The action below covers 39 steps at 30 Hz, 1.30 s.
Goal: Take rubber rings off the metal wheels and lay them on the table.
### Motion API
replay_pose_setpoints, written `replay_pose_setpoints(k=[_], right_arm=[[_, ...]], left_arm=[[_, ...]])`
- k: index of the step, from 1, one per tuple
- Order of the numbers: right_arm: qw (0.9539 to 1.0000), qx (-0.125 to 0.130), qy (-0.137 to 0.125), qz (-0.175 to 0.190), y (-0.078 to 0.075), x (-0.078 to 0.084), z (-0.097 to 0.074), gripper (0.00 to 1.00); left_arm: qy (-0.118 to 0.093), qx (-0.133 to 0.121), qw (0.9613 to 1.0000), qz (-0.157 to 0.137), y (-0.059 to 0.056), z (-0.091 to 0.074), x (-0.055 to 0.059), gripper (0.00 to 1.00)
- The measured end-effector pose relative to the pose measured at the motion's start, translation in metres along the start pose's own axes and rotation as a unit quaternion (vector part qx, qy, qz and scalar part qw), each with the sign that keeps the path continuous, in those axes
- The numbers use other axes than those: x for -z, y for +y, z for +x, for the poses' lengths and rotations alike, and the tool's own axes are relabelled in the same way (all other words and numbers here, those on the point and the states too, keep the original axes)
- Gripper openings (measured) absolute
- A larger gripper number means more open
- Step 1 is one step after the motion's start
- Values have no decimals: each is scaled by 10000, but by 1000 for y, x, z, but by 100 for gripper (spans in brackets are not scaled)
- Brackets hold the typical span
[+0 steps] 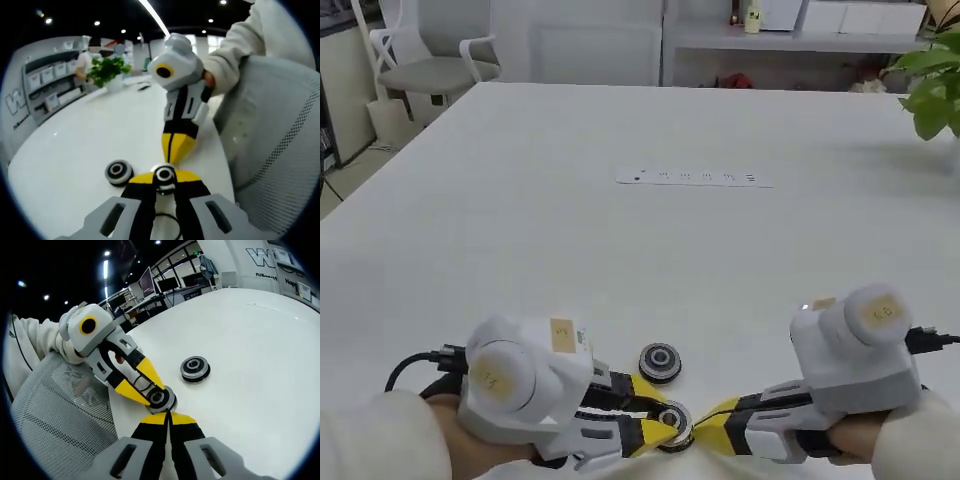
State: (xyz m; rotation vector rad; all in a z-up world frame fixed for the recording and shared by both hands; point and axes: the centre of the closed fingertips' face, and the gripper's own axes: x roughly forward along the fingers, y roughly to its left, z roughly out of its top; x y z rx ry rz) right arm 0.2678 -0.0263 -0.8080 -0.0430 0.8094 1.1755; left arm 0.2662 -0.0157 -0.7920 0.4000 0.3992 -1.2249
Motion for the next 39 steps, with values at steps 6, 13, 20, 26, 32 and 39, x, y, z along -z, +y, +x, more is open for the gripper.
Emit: replay_pose_setpoints(k=[6,13,20,26,32,39], right_arm=[[9997,-63,-97,232,0,-2,-3,0],[9987,-88,-138,482,-1,-3,-3,0],[9966,-145,-321,746,0,-12,-6,0],[9959,-170,-326,824,3,-14,-5,0],[9961,-194,-331,798,5,-15,-4,0],[9961,-268,-363,753,10,-19,-4,0]], left_arm=[[4,-12,10000,14,0,1,0,14],[7,-21,10000,37,0,1,0,14],[22,-46,10000,14,2,1,0,14],[33,-39,10000,26,2,1,0,14],[36,-35,10000,34,2,1,0,14],[36,-32,10000,36,2,2,0,14]])
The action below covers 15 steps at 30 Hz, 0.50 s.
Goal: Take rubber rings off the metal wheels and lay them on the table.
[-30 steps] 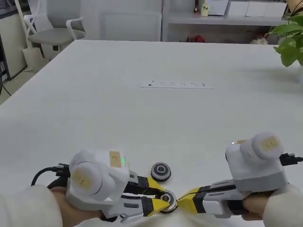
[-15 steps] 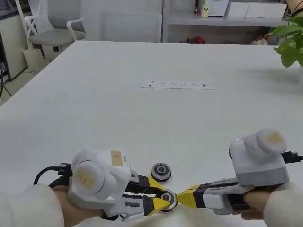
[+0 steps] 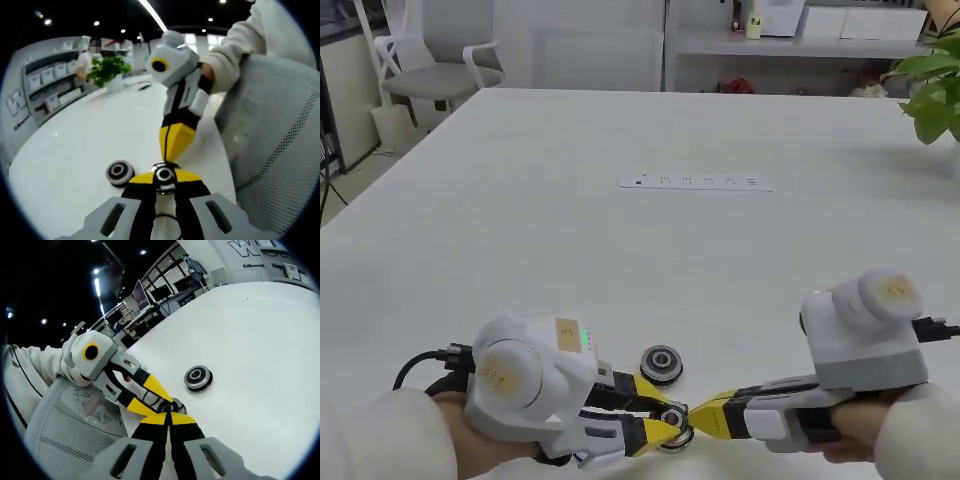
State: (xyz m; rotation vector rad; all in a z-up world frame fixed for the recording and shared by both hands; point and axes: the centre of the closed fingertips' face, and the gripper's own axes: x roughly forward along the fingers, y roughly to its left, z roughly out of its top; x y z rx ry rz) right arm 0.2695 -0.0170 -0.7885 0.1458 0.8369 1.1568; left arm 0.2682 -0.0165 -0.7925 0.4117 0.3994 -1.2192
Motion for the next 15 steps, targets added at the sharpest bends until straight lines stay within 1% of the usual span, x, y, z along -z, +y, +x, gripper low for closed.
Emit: replay_pose_setpoints(k=[2,3,4,5,6,7,9,11,12,13,14,15], right_arm=[[10000,-73,-30,-33,4,-2,1,0],[9998,-166,-47,-78,8,-4,2,0],[9995,-225,-117,-167,12,-8,2,0],[9997,-189,-103,-153,13,-9,2,0],[9994,-131,-68,-322,12,-10,2,0],[9993,-110,-61,-347,11,-9,2,0],[9996,-117,-43,-267,9,-7,2,0],[9996,-91,-5,-277,7,-5,2,0],[9995,-86,1,-289,6,-5,2,0],[9995,-90,-3,-301,6,-5,2,0],[9995,-91,-11,-312,7,-6,1,0],[9994,-95,-26,-332,8,-8,0,0]], left_arm=[[-1,-1,10000,-3,0,0,0,14],[0,-3,10000,0,0,1,0,14],[10,0,10000,17,0,1,-1,14],[18,0,10000,27,0,1,-1,14],[31,-3,10000,15,0,1,-1,14],[44,-7,10000,2,0,1,-1,14],[91,16,10000,4,0,1,-1,14],[199,94,9997,-56,0,0,-1,14],[254,110,9996,-28,0,-1,0,14],[294,122,9995,6,0,-4,0,14],[294,125,9995,-23,0,-5,-1,14],[359,215,9991,-27,-3,-8,-1,15]])
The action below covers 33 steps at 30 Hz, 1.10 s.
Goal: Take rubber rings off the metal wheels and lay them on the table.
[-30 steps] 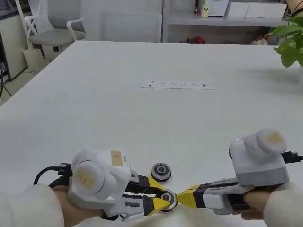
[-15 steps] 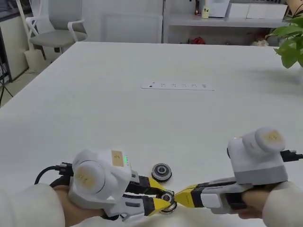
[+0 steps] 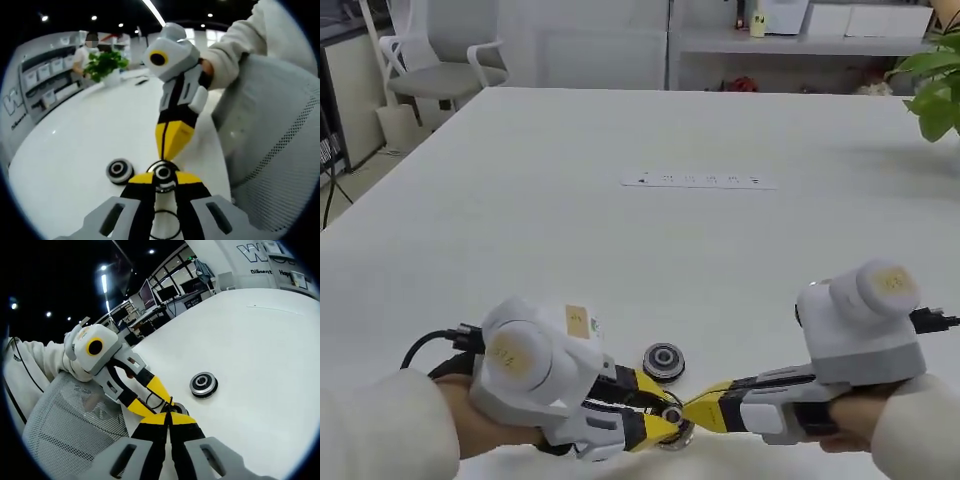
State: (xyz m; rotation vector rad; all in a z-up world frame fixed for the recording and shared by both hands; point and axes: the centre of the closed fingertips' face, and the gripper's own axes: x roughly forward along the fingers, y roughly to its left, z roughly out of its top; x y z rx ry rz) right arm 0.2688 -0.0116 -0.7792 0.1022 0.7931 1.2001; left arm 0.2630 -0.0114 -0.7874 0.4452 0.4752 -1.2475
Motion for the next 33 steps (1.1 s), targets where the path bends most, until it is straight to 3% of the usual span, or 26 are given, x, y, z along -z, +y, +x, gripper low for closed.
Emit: replay_pose_setpoints(k=[2,8,11,15,17,23,28,33], right_arm=[[10000,5,7,-19,0,-1,-1,0],[10000,13,58,-62,0,0,-9,0],[10000,11,-17,-71,0,-6,-15,0],[9999,20,-137,-35,0,-16,-25,0],[9998,26,-195,-50,3,-21,-30,0],[9996,27,-295,-20,4,-30,-42,0],[9990,0,-425,112,7,-34,-45,0],[9987,-78,-472,188,15,-36,-46,0]], left_arm=[[7,143,9999,19,-4,-5,-3,18],[14,242,9997,-46,-5,-27,-15,35],[-10,165,9998,105,-1,-43,-22,40],[-60,86,9999,0,5,-61,-29,50],[-53,-65,9999,146,9,-75,-31,56],[-115,-447,9989,106,17,-106,-29,63],[-149,-889,9958,-139,21,-133,-17,70],[-228,-1237,9906,-535,17,-157,2,73]])
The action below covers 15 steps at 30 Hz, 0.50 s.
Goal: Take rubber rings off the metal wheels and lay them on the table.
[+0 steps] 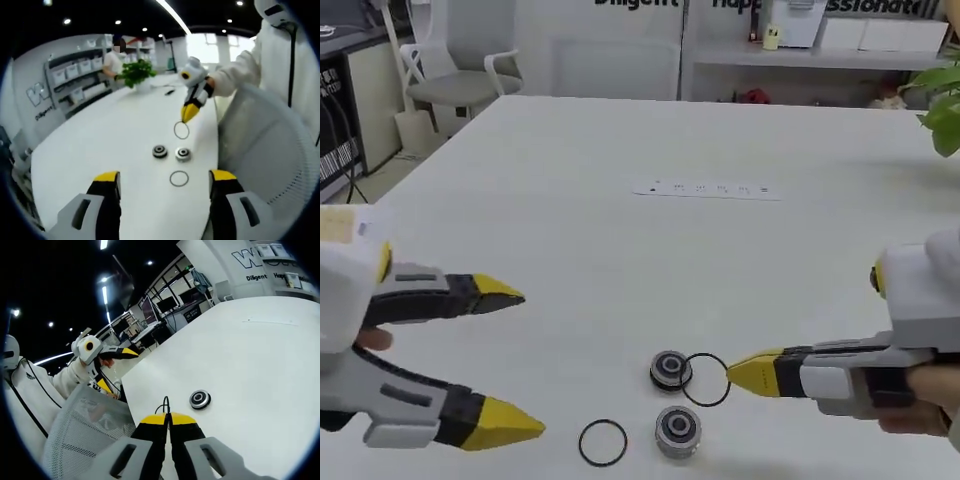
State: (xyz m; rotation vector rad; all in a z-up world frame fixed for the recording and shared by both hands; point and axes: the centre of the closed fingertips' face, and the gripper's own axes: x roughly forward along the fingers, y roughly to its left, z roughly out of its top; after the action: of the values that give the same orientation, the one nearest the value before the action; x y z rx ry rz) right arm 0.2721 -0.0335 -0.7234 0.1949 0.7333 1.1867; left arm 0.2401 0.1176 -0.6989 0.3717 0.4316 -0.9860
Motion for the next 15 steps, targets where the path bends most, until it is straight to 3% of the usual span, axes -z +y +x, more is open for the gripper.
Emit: replay_pose_setpoints(k=[3,6,10,15], right_arm=[[10000,-41,-12,27,5,-1,1,0],[10000,-75,5,29,8,-1,2,0],[9999,-135,75,30,13,0,6,0],[9996,-254,138,23,22,-2,15,0]], left_arm=[[-3,-215,9995,-212,1,-11,12,75],[-123,-348,9983,-442,-1,-19,16,76],[-95,-501,9973,-537,-3,-27,24,78],[-215,-565,9959,-672,-3,-30,25,78]])
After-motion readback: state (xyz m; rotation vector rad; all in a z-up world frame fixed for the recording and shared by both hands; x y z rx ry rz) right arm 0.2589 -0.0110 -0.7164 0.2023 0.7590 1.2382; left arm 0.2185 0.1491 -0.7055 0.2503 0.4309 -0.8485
